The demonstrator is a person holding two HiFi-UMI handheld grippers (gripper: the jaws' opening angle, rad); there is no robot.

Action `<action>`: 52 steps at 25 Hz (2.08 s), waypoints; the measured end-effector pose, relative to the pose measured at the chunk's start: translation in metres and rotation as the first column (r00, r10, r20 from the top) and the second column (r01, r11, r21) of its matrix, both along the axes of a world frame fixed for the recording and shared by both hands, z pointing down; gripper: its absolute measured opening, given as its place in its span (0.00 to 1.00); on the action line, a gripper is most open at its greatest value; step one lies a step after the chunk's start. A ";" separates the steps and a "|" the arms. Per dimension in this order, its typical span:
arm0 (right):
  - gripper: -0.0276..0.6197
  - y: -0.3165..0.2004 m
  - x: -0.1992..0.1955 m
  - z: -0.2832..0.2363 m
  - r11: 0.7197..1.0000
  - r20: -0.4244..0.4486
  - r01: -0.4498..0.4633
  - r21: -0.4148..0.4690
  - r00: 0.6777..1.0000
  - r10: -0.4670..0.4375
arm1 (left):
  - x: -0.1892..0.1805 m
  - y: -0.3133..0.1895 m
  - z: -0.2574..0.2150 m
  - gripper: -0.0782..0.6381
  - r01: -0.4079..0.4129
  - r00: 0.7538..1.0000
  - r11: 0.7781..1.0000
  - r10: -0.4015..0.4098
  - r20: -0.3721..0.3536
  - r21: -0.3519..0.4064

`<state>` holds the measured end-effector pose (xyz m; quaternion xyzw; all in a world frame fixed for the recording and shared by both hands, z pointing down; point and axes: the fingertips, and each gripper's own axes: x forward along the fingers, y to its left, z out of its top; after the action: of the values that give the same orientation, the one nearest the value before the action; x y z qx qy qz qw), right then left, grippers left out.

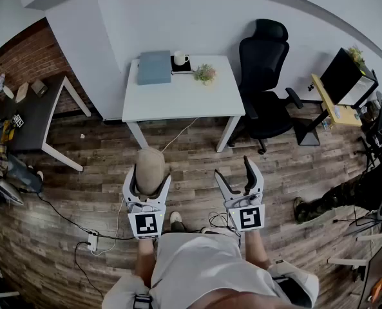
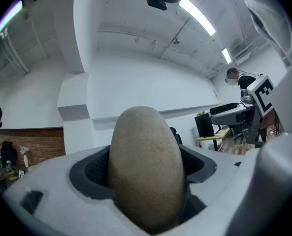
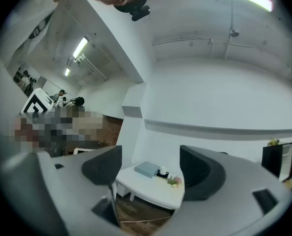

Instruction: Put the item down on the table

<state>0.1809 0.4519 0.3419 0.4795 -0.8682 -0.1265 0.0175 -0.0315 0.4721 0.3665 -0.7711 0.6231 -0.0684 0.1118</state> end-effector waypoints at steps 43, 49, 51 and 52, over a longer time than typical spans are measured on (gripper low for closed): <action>0.61 -0.119 -0.053 0.020 0.996 -0.015 -0.024 -0.084 1.000 0.022 | -0.026 -0.118 0.005 0.68 -0.076 0.996 0.996 0.074 -0.048 -0.038; 0.60 -0.129 -0.073 0.021 0.995 -0.030 -0.054 -0.083 0.998 0.052 | -0.043 -0.133 0.007 0.68 -0.111 0.992 0.993 0.109 -0.059 -0.039; 0.60 -0.132 -0.078 0.022 0.995 -0.028 -0.055 -0.087 0.998 0.052 | -0.046 -0.138 0.009 0.68 -0.116 0.992 0.993 0.113 -0.061 -0.037; 0.60 -0.133 -0.080 0.023 0.995 -0.029 -0.055 -0.086 0.998 0.052 | -0.046 -0.140 0.010 0.68 -0.118 0.991 0.992 0.116 -0.059 -0.037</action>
<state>0.1006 0.3186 0.3644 0.4996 -0.8594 -0.0946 0.0535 -0.0776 0.3319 0.3763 -0.8100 0.5782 -0.0523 0.0823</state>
